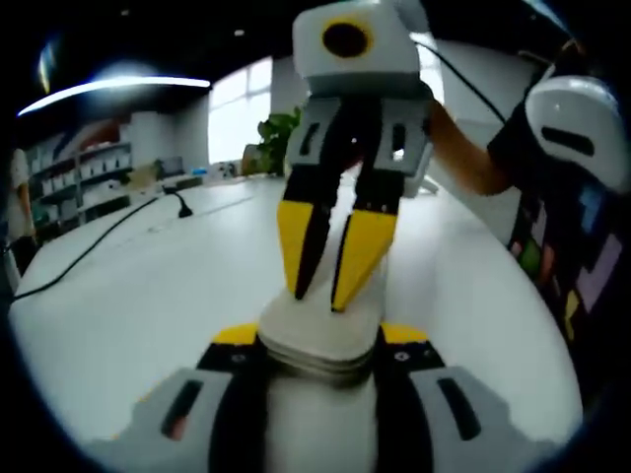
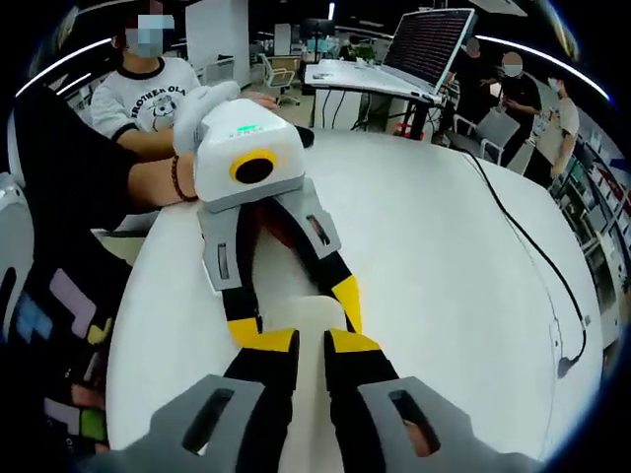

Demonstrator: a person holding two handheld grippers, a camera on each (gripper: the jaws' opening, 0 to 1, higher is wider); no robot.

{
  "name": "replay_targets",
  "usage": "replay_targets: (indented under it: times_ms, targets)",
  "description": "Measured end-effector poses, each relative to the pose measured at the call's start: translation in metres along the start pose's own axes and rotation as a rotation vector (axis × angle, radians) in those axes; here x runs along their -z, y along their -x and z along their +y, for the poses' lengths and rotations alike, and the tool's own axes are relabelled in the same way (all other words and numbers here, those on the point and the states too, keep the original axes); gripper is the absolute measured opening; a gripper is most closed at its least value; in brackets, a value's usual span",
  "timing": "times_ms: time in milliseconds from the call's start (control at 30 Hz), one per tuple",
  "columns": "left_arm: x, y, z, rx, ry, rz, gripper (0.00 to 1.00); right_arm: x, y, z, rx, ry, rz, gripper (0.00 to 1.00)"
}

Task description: Arrange the utensils inside the cutlery case until each visible utensil rests in its matching compartment.

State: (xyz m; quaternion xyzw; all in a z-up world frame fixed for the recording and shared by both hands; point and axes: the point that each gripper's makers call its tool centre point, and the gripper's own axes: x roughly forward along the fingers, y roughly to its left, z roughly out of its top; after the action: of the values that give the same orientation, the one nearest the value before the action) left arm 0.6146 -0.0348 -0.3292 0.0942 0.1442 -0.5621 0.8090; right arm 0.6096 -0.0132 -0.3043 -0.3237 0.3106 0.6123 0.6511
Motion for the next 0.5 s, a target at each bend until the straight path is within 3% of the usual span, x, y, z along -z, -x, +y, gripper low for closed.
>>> replay_targets:
  times_ms: [100, 333, 500]
  targets:
    - [0.0001, 0.0, 0.0, 0.003, 0.002, 0.0, 0.46, -0.0019, -0.0035, -0.001, -0.005, -0.02, 0.038, 0.1]
    - [0.0002, 0.0002, 0.0001, 0.0, 0.002, -0.001, 0.46, 0.0015, -0.0044, 0.0009, -0.004, 0.024, 0.234, 0.09]
    - [0.0, 0.0005, 0.0005, -0.003, 0.001, 0.0, 0.46, -0.0001, -0.0063, 0.002, -0.029, 0.041, 0.323, 0.09]
